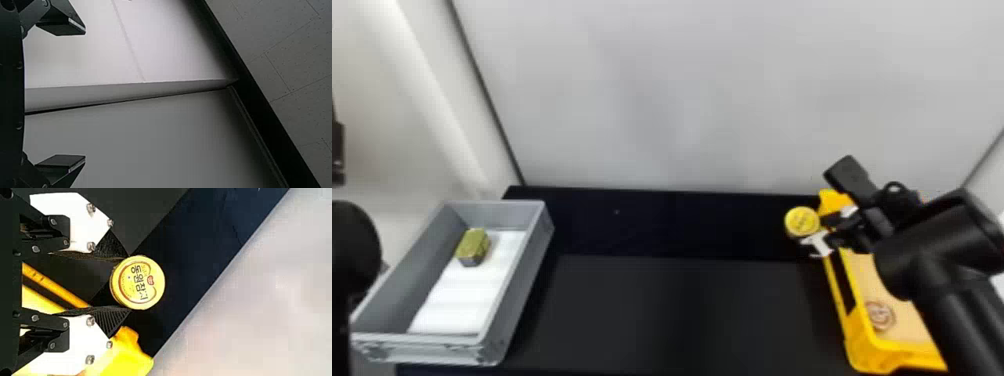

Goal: Pick up the round yellow can and place it in the yellow rectangular box

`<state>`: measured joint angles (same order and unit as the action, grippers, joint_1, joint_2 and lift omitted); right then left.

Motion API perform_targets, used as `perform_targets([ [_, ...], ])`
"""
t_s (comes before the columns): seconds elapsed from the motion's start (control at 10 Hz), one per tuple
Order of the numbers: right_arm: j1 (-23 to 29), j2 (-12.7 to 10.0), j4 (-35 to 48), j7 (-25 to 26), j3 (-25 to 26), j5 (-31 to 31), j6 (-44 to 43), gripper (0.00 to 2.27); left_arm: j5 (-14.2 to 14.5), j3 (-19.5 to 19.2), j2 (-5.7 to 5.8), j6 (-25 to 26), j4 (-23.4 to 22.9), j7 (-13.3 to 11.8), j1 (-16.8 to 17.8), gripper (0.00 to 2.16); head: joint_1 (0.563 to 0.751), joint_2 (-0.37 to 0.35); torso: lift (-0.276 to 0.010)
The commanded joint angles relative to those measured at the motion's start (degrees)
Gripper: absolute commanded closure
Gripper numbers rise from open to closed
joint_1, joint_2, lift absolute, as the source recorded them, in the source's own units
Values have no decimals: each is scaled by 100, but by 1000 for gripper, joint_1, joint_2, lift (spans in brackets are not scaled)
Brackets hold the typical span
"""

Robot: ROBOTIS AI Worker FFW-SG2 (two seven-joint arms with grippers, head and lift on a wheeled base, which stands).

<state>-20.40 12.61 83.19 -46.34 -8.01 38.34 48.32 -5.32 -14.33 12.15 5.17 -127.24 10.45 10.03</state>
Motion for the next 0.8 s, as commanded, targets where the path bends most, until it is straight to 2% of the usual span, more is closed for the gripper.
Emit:
perform_targets([
  [0.0,133,128,294,-44,379,246,128,671,-13,0,7,37,-20,-7,8,130,694,54,-3],
  [0.5,511,383,664,-132,1029,624,383,671,-22,0,42,133,-64,-25,8,130,694,54,-3],
  [0.7,625,409,664,-132,1267,721,409,671,-22,0,51,160,-90,-25,17,130,694,54,-3],
])
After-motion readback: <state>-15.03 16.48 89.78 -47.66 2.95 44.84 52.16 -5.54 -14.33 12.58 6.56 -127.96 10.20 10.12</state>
